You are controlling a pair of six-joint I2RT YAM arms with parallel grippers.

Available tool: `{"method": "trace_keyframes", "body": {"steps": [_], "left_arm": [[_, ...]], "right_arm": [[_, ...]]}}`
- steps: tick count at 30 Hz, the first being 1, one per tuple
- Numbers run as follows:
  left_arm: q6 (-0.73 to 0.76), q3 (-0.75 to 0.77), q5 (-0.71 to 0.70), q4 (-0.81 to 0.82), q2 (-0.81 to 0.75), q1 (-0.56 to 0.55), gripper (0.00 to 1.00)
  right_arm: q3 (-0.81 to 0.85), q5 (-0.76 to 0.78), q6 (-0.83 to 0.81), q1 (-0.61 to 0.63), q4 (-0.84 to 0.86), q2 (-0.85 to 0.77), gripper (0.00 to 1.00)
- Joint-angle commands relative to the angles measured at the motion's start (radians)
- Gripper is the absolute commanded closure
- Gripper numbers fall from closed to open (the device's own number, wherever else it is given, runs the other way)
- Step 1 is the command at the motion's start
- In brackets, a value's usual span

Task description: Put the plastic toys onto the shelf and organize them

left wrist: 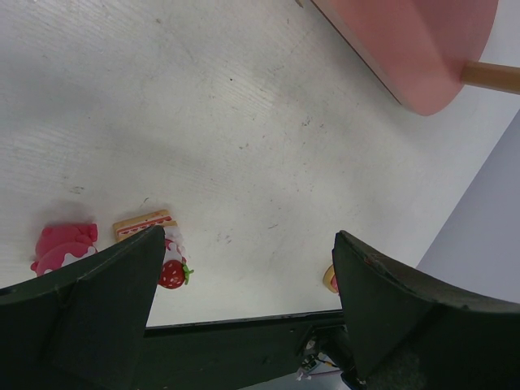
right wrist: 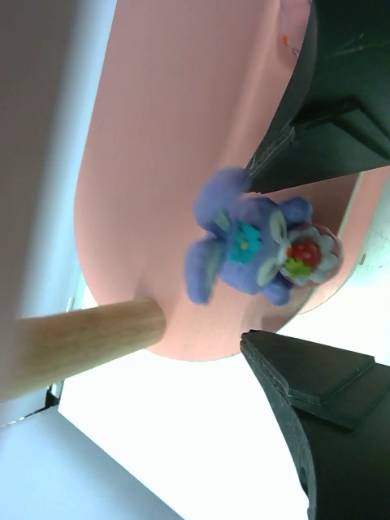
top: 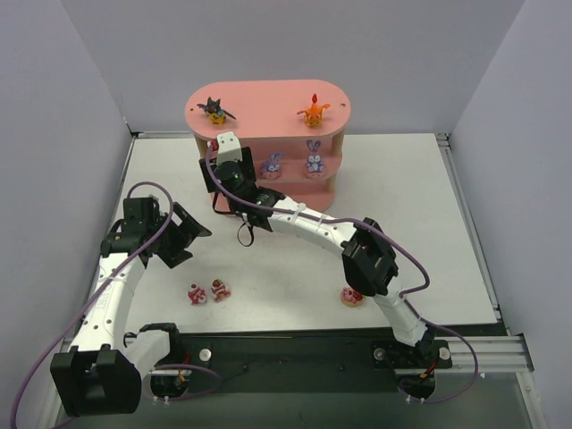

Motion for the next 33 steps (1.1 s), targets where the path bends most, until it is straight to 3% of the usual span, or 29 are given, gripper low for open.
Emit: {"method": "trace_keyframes", "body": {"steps": [1, 17, 25, 29, 33], "left_arm": [[0.016, 0.002, 0.005, 0.022, -0.018, 0.008, 0.06], [0.026, 0.0, 0.006, 0.015, -0.033, 0.008, 0.06], [0.035, -0.007, 0.015, 0.027, -0.029, 0.008, 0.06], [0.045, -0.015, 0.017, 0.038, -0.035, 0.007, 0.06], [0.05, -0.021, 0.009, 0.047, -0.035, 0.007, 0.05]], "right_arm": [[-0.047, 0.049, -0.051, 0.025, 0.079, -0.087, 0.3], [-0.15, 0.08, -0.074, 0.043, 0.084, -0.193, 0.28], [-0.358, 0.049, -0.053, 0.08, 0.007, -0.423, 0.28], [-0.498, 0.017, 0.007, 0.103, -0.128, -0.573, 0.29], [-0.653, -0.119, 0.051, 0.121, -0.247, -0.736, 0.29]]}}
